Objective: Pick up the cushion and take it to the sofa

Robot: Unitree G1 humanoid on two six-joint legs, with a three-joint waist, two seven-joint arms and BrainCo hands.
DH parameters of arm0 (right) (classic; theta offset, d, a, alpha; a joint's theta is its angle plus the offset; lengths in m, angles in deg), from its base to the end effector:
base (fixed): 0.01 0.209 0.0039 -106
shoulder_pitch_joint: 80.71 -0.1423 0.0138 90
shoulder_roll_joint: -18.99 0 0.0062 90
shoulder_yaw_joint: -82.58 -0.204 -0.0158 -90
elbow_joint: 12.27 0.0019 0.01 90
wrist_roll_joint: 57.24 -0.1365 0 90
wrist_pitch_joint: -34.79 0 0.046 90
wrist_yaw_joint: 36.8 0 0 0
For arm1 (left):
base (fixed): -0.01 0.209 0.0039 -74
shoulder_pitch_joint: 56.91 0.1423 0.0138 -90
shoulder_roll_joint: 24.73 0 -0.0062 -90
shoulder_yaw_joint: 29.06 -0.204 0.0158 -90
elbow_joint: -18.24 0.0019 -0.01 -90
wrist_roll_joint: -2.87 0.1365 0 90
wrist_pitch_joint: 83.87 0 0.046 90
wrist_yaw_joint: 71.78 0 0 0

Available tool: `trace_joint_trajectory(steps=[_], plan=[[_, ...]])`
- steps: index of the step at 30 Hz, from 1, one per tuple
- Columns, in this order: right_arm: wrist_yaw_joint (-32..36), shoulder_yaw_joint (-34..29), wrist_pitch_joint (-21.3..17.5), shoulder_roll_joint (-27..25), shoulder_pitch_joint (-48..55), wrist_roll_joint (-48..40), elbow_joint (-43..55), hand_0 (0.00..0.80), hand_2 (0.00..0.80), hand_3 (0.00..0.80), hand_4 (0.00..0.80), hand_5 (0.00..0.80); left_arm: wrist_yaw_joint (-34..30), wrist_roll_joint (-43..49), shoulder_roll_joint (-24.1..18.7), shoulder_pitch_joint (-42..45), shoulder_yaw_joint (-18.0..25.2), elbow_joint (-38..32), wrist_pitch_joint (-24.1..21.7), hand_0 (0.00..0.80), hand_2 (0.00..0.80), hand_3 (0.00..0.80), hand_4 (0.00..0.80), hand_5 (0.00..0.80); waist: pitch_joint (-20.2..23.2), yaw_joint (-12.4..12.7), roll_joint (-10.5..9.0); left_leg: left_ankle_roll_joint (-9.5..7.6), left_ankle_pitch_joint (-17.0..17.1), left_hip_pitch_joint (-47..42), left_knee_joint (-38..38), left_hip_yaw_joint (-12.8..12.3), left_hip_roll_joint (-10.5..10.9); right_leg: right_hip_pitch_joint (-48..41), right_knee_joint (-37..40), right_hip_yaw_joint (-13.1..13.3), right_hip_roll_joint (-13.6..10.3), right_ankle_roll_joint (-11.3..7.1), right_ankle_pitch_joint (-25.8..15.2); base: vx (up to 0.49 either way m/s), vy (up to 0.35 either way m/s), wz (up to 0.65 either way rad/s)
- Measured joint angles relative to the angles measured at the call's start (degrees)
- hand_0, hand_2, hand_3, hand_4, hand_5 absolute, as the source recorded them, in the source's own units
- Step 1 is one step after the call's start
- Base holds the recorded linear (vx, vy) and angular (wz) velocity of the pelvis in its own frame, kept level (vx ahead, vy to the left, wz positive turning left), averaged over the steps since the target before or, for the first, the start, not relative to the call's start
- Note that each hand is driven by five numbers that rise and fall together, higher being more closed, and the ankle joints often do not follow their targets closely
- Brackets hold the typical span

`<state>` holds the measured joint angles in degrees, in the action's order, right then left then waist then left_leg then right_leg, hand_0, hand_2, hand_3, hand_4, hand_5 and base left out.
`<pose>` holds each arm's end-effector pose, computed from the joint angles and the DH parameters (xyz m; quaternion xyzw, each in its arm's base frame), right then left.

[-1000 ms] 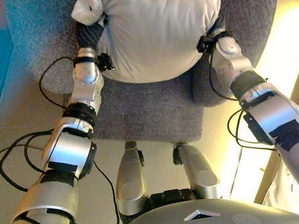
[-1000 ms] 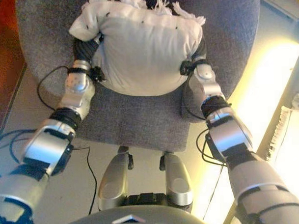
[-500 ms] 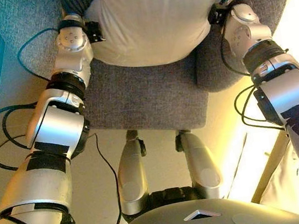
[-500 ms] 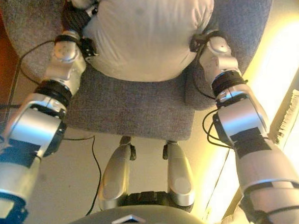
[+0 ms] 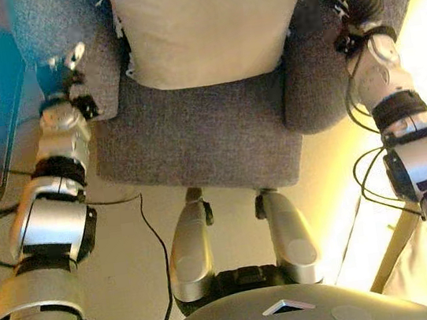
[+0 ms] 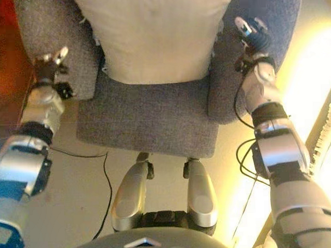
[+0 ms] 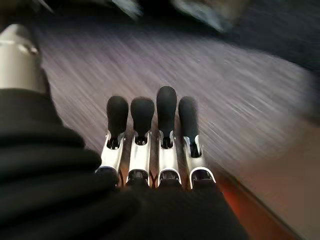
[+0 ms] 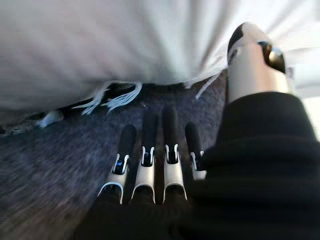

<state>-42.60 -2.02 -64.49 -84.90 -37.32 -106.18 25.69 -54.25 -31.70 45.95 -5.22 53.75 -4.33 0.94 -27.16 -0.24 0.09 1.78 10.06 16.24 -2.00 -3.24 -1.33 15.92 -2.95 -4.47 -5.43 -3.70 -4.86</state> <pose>0.3460 -0.2617 0.1249 0.1674 -0.0595 -0.1428 0.9737 0.2942 0.3222 0.0528 0.0266 0.1457 0.3423 0.9278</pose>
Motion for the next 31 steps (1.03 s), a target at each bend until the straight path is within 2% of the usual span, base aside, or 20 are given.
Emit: trace_joint_trajectory(steps=[2,4,6,9,10,12,14,17,18,20,22,23,24,25,26,27,28,29,31], plan=[[-0.02,-3.34,-1.24,0.08,4.38,0.72,0.15,0.0,0.0,0.0,0.0,0.0,0.93,0.09,-1.58,7.5,3.61,6.47,2.4,0.0,0.0,0.0,0.0,0.0,0.77,1.02,-0.1,-0.06,-0.05,-1.81,-1.18,-0.2,0.27,-1.99,0.69,-0.82,-0.46,-0.38,0.76,0.03,-0.005,0.35],[-0.36,-7.9,-1.26,0.06,9.02,2.85,0.13,0.0,0.0,0.0,0.0,0.0,1.23,0.11,-2.39,16.65,5.35,8.75,4.83,0.0,0.0,0.0,0.0,0.0,2.2,1.87,-0.31,-0.26,0.15,-3.22,-2.59,-1.4,0.72,-3.87,1.28,-0.8,-1.15,-1.27,1.04,0.034,0.002,0.45],[-1.71,-12.16,-1.21,0.94,14.05,5.26,-0.6,0.0,0.0,0.0,0.0,0.0,0.67,0.17,-2.35,25.27,8.8,8.92,7.73,0.0,0.0,0.0,0.0,0.0,4.13,4.29,-1.41,-1.32,-0.46,-4.9,-2.96,-1.76,1.66,-6.3,2.73,-0.81,-1.91,-1.98,1.1,0.023,-0.002,0.21],[-2.44,-15.71,-1.08,4.43,19.87,8.24,-4.23,0.0,0.0,0.0,0.0,0.0,0.11,0.55,-1.14,34.06,12.98,9.97,10.89,0.0,0.0,0.0,0.0,0.0,8.38,4.46,-3.43,-2.37,-1.27,-7.38,-2.96,-2.78,2.74,-10.21,5.31,-1.02,-2.9,-2.62,0.69,0.037,-0.011,0.0],[-2.51,-17.03,-1.08,6.59,21.78,9.39,-6.31,0.0,0.0,0.0,0.0,0.0,0.1,1.95,-0.35,36.53,13.01,10.21,11.05,0.0,0.0,0.0,0.0,0.0,10.28,4.27,-4.23,-2.54,-1.87,-8.67,-2.98,-3.15,2.85,-11.58,5.85,-1.23,-3.03,-2.7,0.64,0.088,-0.027,-0.16],[-3.74,-18.04,-0.36,10.37,27.6,11.1,-11.98,0.0,0.0,0.0,0.0,0.0,0.35,3.97,2.39,39.96,12.88,10.22,11.55,0.0,0.0,0.0,0.0,0.0,15.1,3.97,-5.6,-2.4,-3.27,-11.36,-3.08,-4.29,2.9,-14.37,7.21,-1.46,-3.11,-2.97,0.58,0.11,-0.026,-0.31],[-6.8,-18.15,3.06,12.68,36.02,12.35,-18.88,0.0,0.0,0.0,0.0,0.0,0.47,4.95,7.2,41.64,12.67,10.36,12.55,0.0,0.0,0.0,0.0,0.0,20.19,3.02,-6.42,-2.52,-4.07,-12.9,-3.42,-4.47,2.78,-16.02,7.82,-1.33,-3.24,-3.09,1.02,0.097,-0.026,-0.19],[-7.72,-16.07,9.52,14.4,47.9,14.14,-26.29,0.0,0.0,0.0,0.0,0.0,0.35,6.9,15.1,42.12,12.33,10.74,13.52,0.0,0.0,0.0,0.0,0.0,23.23,0.6,-5.21,-2.44,-4.13,-14.11,-3.45,-4.64,2.28,-16.8,7.91,-0.92,-2.79,-2.85,1.33,0.047,-0.014,-0.17],[-6.96,-14.1,11.78,15.03,50.9,14.65,-27.37,0.0,0.0,0.0,0.0,0.0,0.12,6.89,17.36,42.13,11.52,11.42,13.65,0.0,0.0,0.0,0.0,0.0,23.68,-0.62,-4.48,-2.36,-4.08,-14.44,-3.46,-4.63,2.12,-16.73,7.73,-0.83,-2.67,-2.82,1.31,0.013,-0.003,-0.44],[-3.17,-9.97,16.24,16.7,55.28,18.31,-27.9,0.0,0.0,0.0,0.0,0.0,-1.29,6.93,21.2,41.9,9.45,12.16,14.17,0.0,0.0,0.0,0.0,0.0,24.53,-0.9,-2.45,-2.24,-4.0,-14.88,-3.47,-4.47,1.47,-16.63,7.7,-0.87,-2.05,-2.76,1.03,0.005,-0.002,-0.79],[1.4,-3.16,18.44,19.24,55.78,22.99,-26.94,0.0,0.0,0.0,0.0,0.0,-3.29,6.98,23.2,40.83,6.31,12.09,14.74,0.0,0.0,0.0,0.0,0.0,25.07,-1.9,-1.06,-1.65,-3.64,-14.96,-3.48,-3.4,0.53,-16.54,8.02,-1.1,-1.01,-2.64,0.96,-0.001,-0.005,-0.38],[3.44,-2.07,18.47,20.43,55.74,24.7,-26.01,0.0,0.0,0.0,0.0,0.0,-4.4,7.16,23.73,39.91,5.31,12.11,15.02,0.0,0.0,0.0,0.0,0.0,25.36,-2.15,-0.78,-1.01,-3.94,-14.78,-3.5,-2.73,0.31,-16.46,8.14,-1.22,-0.74,-2.47,1.07,-0.011,-0.006,0.15],[4.22,-0.96,18.51,19.7,55.77,26.08,-25.26,0.0,0.0,0.0,0.0,0.0,-5.63,8.27,24.1,39.1,4.23,12.15,15.13,0.0,0.0,0.0,0.0,0.0,25.95,-2.06,-1.39,0.95,-5.35,-14.47,-3.53,-2.82,0.42,-16.07,8.42,-1.23,-1.07,-2.04,1.3,-0.014,-0.009,0.19],[4.03,0.39,18.35,19.61,55.37,27.4,-23.78,0.0,0.0,0.0,0.0,0.0,-6.71,9.29,23.33,38.15,3.44,12.01,15.2,0.0,0.0,0.0,0.0,0.0,26.7,-2.23,-3.05,1.26,-5.58,-14.8,-1.49,-3.05,1.75,-15.25,8.33,-1.91,-2.66,-0.7,0.61,-0.012,-0.012,-0.03],[4.12,2.74,18.33,18.24,54.73,29.22,-23.74,0.0,0.0,0.0,0.0,0.0,-7.89,9.56,22.8,38.01,2.34,12.0,15.52,0.0,0.0,0.0,0.0,0.0,26.75,-1.79,-3.57,0.65,-8.36,-14.97,4.53,-3.23,2.46,-15.96,8.45,-2.09,-3.35,-0.74,0.43,0.001,-0.014,-0.13],[4.3,4.36,18.15,16.66,53.84,29.68,-23.13,0.0,0.0,0.0,0.0,0.0,-8.94,10.74,23.15,38.26,1.09,11.98,15.69,0.0,0.0,0.0,0.0,0.0,27.07,-1.87,-2.21,0.17,-10.74,-16.27,5.31,-2.74,1.43,-16.92,8.4,-2.32,-2.39,-0.8,0.37,0.012,-0.014,-0.07],[4.49,4.91,17.64,16.01,53.52,29.83,-22.57,0.0,0.0,0.0,0.0,0.0,-10.08,11.88,23.66,38.67,-1.17,11.71,15.7,0.0,0.0,0.0,0.0,0.0,27.8,-1.93,-1.65,-1.08,-9.99,-18.3,1.52,-2.5,1.15,-17.0,8.37,-2.26,-1.83,-1.14,-0.17,0.014,-0.013,0.07],[4.73,5.18,16.89,16.53,53.19,29.83,-22.09,0.0,0.0,0.0,0.0,0.0,-10.97,13.55,22.84,38.67,-3.95,11.21,15.69,0.0,0.0,0.0,0.0,0.0,28.24,-1.97,-2.05,-1.1,-9.72,-19.53,-1.02,-2.87,1.36,-16.95,8.36,-2.19,-1.98,-1.2,-0.14,0.014,-0.012,0.06],[4.39,4.72,16.27,17.62,52.32,29.86,-22.34,0.0,0.0,0.0,0.0,0.0,-11.61,14.7,21.94,38.73,-6.43,9.83,15.72,0.0,0.0,0.0,0.0,0.0,28.94,-2.05,-2.63,-1.08,-8.94,-20.64,-3.51,-2.93,1.28,-16.78,8.3,-2.28,-1.82,-1.23,-0.17,0.0,0.0,0.0]])
